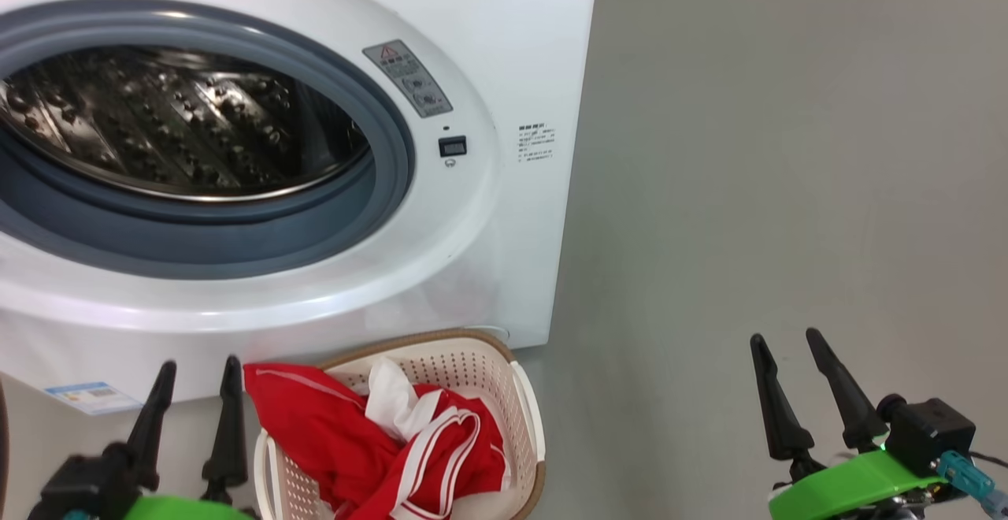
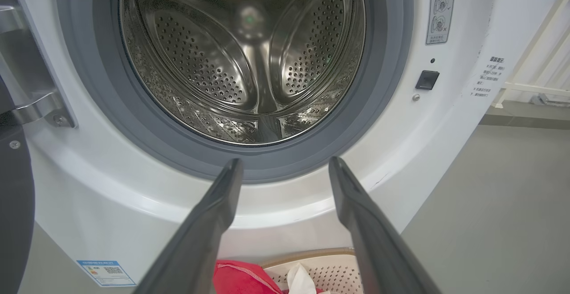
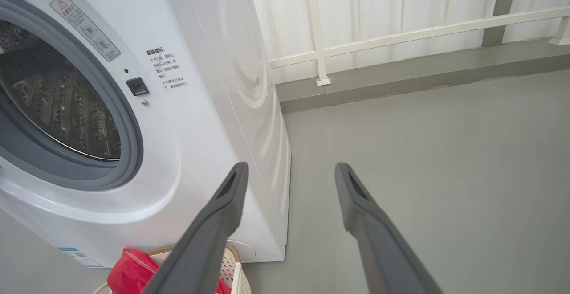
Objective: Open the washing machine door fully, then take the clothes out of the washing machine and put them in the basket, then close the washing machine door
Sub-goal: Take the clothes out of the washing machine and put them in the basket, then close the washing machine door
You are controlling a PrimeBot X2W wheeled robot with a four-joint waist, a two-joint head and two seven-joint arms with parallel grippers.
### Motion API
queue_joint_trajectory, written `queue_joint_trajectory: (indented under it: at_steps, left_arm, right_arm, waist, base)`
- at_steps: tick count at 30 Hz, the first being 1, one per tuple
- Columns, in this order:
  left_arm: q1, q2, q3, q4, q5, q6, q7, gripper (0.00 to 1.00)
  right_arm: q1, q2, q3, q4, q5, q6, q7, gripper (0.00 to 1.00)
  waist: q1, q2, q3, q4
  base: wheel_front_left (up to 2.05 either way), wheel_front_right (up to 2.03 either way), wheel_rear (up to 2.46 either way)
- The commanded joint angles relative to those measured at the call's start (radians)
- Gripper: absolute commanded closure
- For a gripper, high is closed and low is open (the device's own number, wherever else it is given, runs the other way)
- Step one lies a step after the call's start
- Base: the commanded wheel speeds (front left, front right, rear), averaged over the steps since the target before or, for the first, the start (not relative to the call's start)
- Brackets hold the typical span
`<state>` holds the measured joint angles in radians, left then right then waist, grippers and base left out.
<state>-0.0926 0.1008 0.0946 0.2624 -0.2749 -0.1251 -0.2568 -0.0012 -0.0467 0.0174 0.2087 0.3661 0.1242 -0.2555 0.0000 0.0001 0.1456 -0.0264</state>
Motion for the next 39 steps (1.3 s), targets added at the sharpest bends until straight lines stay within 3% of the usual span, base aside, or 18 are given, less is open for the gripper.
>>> queue_joint_trajectory:
  at_steps: [1, 17, 39]
  left_arm:
    - [0.007, 0.017, 0.039, -0.034, 0.008, -0.006, -0.005, 0.00]
    - [0.163, -0.014, 0.099, -0.153, 0.025, -0.006, -0.005, 0.00]
    - [0.167, -0.031, 0.095, -0.161, 0.045, -0.006, -0.005, 0.00]
  right_arm:
    - [0.001, -0.006, 0.020, -0.022, -0.011, 0.007, -0.006, 0.00]
    - [0.088, -0.026, -0.001, -0.033, 0.006, 0.007, -0.006, 0.00]
    - [0.095, -0.024, -0.012, -0.034, 0.006, 0.007, -0.006, 0.00]
  waist:
    - [0.0000, -0.0001, -0.018, -0.002]
    - [0.0000, -0.0001, -0.089, -0.009]
    - [0.0000, -0.0001, -0.101, 0.002]
  base:
    - [0.00, 0.00, 0.00]
    - [0.00, 0.00, 0.00]
    - [0.00, 0.00, 0.00]
